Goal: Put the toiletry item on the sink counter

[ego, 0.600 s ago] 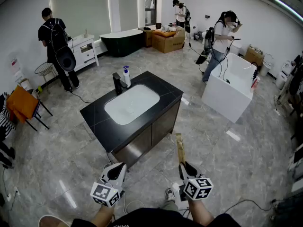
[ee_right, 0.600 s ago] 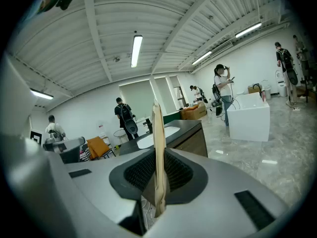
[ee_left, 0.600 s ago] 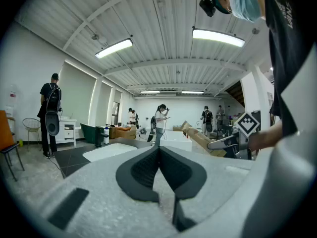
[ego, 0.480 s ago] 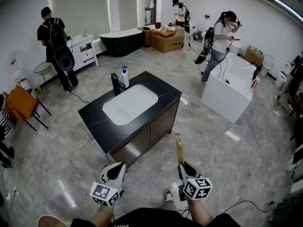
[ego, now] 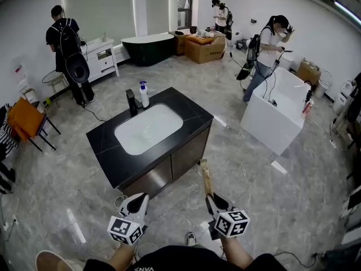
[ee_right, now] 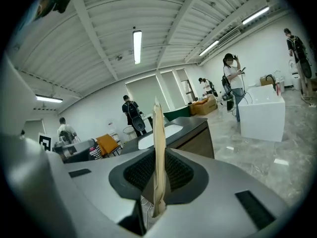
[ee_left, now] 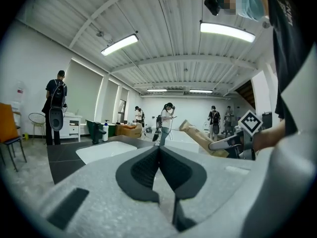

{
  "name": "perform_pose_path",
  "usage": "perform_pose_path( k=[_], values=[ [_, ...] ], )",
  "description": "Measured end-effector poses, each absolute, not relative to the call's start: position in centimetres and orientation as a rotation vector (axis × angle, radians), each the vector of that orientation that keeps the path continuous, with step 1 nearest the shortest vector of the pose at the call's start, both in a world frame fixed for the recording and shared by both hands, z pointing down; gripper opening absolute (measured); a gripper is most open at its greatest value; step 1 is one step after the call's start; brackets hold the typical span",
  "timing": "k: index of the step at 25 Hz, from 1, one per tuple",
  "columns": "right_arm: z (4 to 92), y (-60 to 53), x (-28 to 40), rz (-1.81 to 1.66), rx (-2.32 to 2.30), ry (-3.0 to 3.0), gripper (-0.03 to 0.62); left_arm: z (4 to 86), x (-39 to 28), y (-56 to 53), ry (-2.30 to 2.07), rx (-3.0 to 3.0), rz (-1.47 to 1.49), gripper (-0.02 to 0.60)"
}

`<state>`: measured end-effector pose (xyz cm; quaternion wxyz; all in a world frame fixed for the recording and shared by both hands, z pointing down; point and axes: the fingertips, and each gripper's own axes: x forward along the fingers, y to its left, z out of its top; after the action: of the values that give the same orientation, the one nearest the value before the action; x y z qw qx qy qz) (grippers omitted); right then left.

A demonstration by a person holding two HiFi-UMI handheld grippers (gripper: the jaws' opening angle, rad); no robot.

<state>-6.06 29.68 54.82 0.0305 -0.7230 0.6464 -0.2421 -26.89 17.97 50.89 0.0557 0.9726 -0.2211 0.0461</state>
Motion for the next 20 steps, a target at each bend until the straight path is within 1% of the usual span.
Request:
perform_pose_path(
  k=[6,10,20],
  values=[
    [55.2,27.8,0.0,-0.763,-2.189,2.090,0.064,51.8,-21.9,17.5,-0.781,2.905,0.127,0.008],
    [55.3,26.8,3.9,-0.767,-2.192,2.099,0.064,52.0,-18.8,17.6,-0.782,2.881,0.124,0.008],
    [55.9,23.5,8.2,-0.803,-2.181,2.071,0.064,53.0,-14.3,14.4,-0.777,2.841,0.147,0.008]
  ],
)
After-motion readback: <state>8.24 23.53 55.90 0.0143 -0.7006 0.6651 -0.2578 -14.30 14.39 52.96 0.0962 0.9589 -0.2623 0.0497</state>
